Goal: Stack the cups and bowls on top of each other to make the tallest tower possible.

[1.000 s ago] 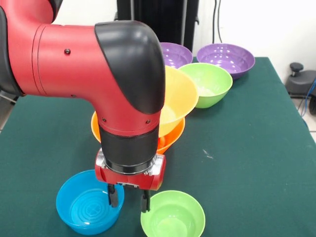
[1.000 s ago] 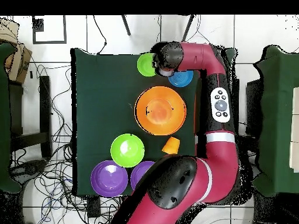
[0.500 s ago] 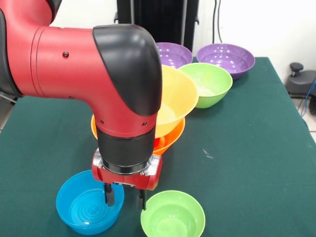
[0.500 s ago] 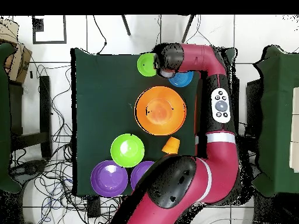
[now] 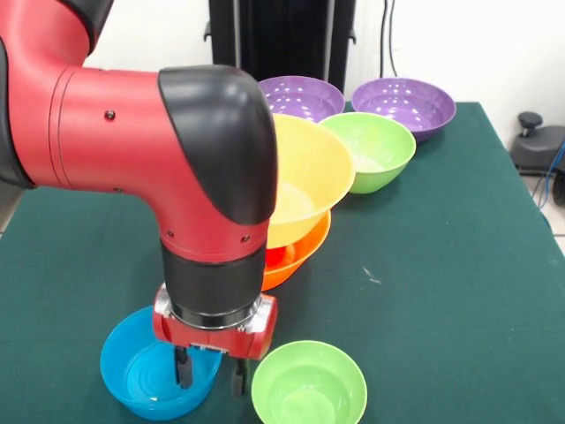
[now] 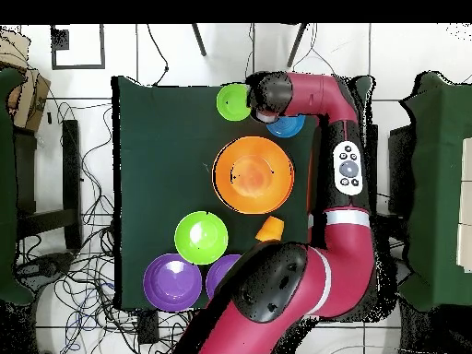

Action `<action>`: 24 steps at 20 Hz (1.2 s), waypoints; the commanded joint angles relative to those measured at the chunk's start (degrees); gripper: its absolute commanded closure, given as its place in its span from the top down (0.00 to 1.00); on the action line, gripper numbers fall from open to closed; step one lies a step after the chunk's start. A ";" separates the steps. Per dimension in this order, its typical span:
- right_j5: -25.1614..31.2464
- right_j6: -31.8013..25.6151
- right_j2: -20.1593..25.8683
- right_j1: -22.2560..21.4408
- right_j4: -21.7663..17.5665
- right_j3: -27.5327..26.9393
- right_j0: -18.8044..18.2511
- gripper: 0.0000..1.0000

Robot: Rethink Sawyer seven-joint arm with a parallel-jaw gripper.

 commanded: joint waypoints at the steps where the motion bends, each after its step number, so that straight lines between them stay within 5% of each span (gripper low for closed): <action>1: -3.16 -3.27 -0.98 1.93 -1.71 -2.97 1.45 1.00; 9: -1.31 -5.49 -0.53 2.99 -1.57 -5.19 1.71 1.00; 10: -0.60 -5.83 -0.42 3.11 -1.46 -5.50 1.73 0.00; 20: -0.42 -5.70 -1.42 0.53 -0.50 -3.33 1.58 0.00; 24: -1.41 -4.38 -2.29 -4.20 1.66 2.13 0.81 0.00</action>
